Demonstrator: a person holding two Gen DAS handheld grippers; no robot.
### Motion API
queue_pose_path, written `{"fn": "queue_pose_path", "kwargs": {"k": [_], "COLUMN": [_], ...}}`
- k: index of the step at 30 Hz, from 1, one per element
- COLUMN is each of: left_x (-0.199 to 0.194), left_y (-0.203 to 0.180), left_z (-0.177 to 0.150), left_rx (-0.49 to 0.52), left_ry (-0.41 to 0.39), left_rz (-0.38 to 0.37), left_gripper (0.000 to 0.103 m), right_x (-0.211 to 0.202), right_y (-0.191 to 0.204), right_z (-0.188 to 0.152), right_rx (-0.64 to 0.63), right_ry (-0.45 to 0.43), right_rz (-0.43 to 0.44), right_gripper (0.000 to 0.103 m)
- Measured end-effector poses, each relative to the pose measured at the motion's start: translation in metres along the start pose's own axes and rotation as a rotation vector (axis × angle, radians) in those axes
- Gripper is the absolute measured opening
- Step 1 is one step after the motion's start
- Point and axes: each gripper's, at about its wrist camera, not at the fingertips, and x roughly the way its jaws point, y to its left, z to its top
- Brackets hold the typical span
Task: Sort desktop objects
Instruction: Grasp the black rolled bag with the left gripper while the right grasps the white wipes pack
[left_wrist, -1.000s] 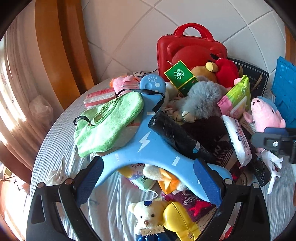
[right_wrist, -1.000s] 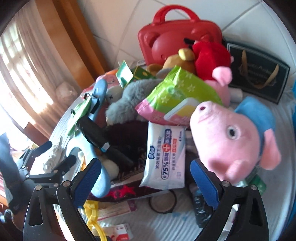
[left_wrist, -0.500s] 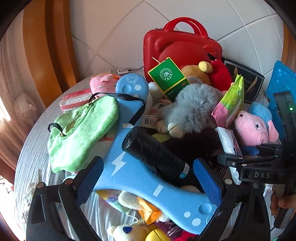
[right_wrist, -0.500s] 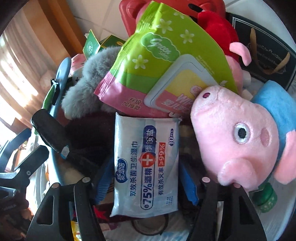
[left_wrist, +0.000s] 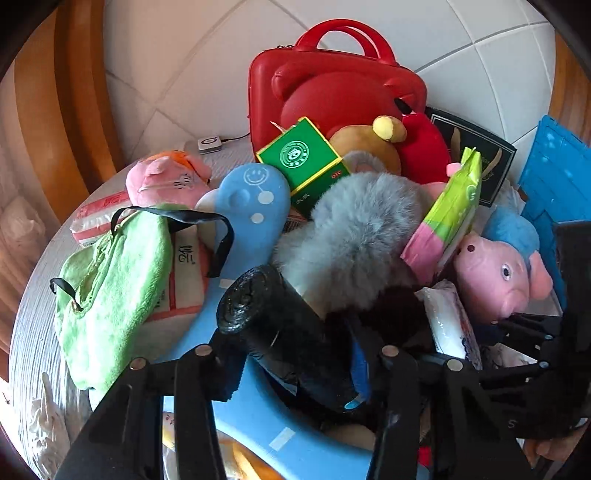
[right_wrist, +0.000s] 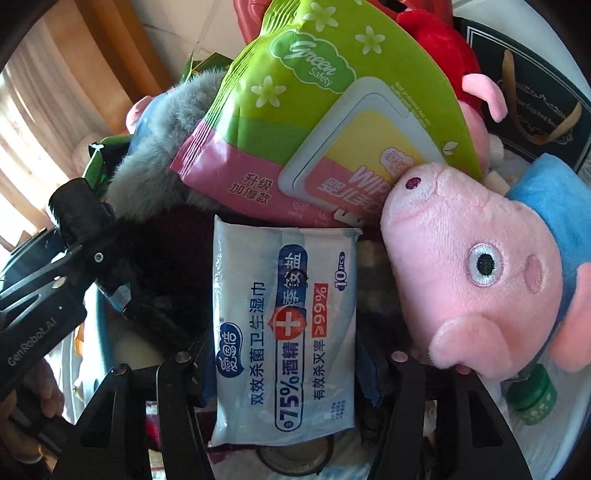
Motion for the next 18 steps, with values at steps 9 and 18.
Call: {"fn": "queue_pose_path", "kwargs": {"k": [9, 18], "left_x": [-0.037, -0.063], "left_y": [-0.01, -0.028], "left_z": [-0.015, -0.011], "left_rx": [0.064, 0.133], "left_ry": [-0.047, -0.082], "left_rz": [-0.06, -0.123], "left_gripper": [0.035, 0.028], "right_x": [-0.031, -0.063], "right_y": [-0.01, 0.0], "right_z": [-0.021, -0.036], "right_rx": [0.043, 0.057], "right_ry": [-0.068, -0.137], "right_rz": [0.027, 0.029], "right_gripper": [0.046, 0.046]}}
